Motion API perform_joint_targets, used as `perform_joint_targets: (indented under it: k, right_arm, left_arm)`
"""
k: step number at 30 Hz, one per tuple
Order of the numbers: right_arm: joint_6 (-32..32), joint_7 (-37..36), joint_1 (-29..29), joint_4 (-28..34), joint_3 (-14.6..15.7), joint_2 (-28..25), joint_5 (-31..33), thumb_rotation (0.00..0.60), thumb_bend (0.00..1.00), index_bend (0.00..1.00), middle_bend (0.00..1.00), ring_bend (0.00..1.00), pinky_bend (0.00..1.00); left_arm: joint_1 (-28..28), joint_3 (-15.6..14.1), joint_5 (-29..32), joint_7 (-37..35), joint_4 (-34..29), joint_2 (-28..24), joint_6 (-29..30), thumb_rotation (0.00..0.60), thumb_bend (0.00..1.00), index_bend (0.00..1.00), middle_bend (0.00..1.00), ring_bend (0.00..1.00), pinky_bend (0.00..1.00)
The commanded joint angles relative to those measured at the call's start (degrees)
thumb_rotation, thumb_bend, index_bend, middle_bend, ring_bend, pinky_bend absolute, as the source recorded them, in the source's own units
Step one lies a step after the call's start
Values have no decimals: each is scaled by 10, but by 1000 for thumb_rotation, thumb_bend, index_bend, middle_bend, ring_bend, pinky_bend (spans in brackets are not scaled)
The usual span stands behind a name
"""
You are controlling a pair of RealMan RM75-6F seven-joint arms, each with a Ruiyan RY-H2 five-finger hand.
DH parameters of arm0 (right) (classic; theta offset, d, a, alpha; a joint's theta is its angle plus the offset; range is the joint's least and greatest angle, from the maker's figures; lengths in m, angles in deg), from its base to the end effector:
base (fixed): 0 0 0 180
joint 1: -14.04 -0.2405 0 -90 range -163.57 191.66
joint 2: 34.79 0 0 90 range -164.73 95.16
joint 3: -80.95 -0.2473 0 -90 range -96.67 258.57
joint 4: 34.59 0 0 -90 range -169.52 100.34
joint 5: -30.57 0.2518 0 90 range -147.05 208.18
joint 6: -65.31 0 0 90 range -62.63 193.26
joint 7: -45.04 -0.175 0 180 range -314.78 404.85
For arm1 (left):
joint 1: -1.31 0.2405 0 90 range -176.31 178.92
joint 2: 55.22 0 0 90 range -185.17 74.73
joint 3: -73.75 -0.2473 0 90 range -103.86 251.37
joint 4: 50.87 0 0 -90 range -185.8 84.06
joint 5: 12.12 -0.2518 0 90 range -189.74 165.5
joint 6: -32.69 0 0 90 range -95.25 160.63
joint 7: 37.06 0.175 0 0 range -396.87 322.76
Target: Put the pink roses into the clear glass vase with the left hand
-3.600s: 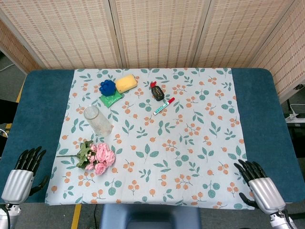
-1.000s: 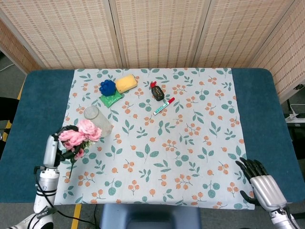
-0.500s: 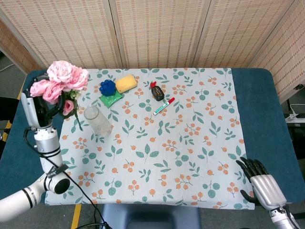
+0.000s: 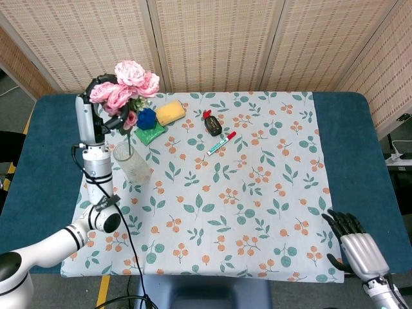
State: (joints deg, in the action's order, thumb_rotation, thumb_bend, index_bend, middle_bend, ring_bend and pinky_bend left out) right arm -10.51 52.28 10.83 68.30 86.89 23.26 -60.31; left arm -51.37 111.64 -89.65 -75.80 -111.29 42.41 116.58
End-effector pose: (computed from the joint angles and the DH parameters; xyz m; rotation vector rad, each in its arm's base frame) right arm -0.3038 -0.1563 0.0784 1.6367 -1.0748 0.6880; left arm -0.0307 0.4808 0.1196 -0.9044 -0.8966 -2.3460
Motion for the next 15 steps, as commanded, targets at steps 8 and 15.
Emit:
perform_joint_targets:
  k: [8,15]
  right_arm:
    - [9,3,-4,-3,-5,2,15,600,213,0,0,0,0]
    - [11,11,-5,-3,-7,5,22,600,213,0,0,0,0]
  left_arm:
    - [-45,-26,15,-41,139,40,-27,600,661,560,689,656,381]
    - [-50,-55,12,-64,210,59,-26,600,660,562,693,656,382]
